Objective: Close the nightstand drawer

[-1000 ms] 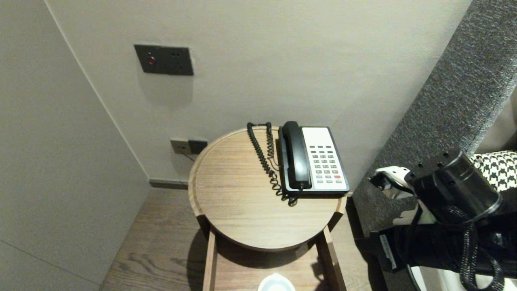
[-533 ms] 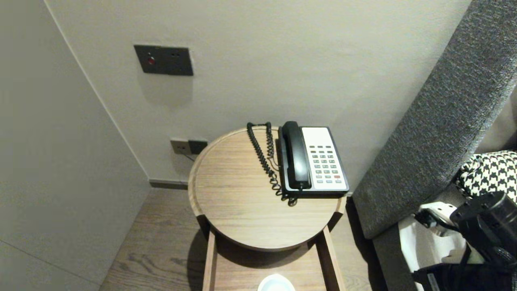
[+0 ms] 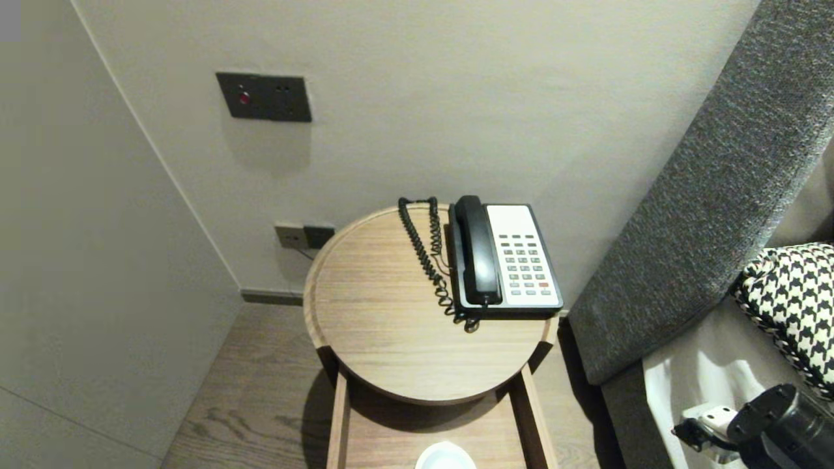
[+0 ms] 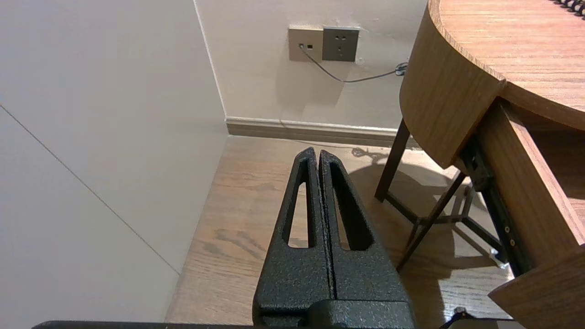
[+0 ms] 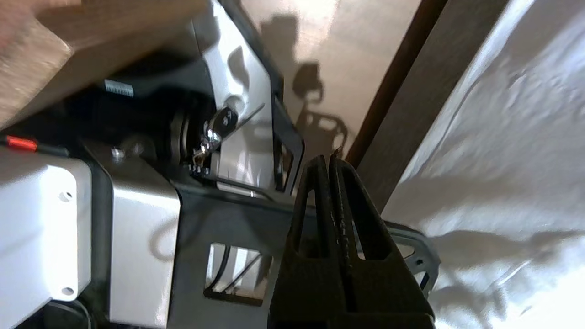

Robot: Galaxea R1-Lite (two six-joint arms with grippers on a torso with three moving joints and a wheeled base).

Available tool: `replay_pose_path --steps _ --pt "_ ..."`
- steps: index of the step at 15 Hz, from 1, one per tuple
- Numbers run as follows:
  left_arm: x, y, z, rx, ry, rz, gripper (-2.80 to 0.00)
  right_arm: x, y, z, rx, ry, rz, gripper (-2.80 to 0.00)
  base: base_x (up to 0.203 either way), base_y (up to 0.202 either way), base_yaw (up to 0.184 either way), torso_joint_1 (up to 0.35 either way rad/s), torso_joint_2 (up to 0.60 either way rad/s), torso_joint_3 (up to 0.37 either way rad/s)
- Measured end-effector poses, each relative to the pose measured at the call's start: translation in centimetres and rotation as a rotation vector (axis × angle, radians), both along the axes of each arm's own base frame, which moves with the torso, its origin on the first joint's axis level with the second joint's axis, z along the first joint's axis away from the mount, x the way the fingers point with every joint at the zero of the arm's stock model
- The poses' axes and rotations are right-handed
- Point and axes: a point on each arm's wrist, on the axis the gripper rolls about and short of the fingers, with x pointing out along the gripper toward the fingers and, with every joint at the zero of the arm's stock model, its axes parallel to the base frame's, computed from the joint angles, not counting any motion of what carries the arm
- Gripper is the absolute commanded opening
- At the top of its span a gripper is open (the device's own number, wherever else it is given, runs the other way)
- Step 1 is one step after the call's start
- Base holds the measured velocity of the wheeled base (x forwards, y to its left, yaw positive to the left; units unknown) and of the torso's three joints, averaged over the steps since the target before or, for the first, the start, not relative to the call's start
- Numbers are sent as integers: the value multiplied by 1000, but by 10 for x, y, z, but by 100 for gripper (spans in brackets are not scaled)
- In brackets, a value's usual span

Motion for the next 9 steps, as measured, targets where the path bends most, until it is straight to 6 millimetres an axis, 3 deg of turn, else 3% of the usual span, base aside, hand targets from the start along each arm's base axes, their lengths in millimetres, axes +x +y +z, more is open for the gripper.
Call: replay_pose_path --steps 9 --pt "0 0 0 0 0 1 -280 18 42 -21 -3 -3 146 -280 0 0 0 0 0 0"
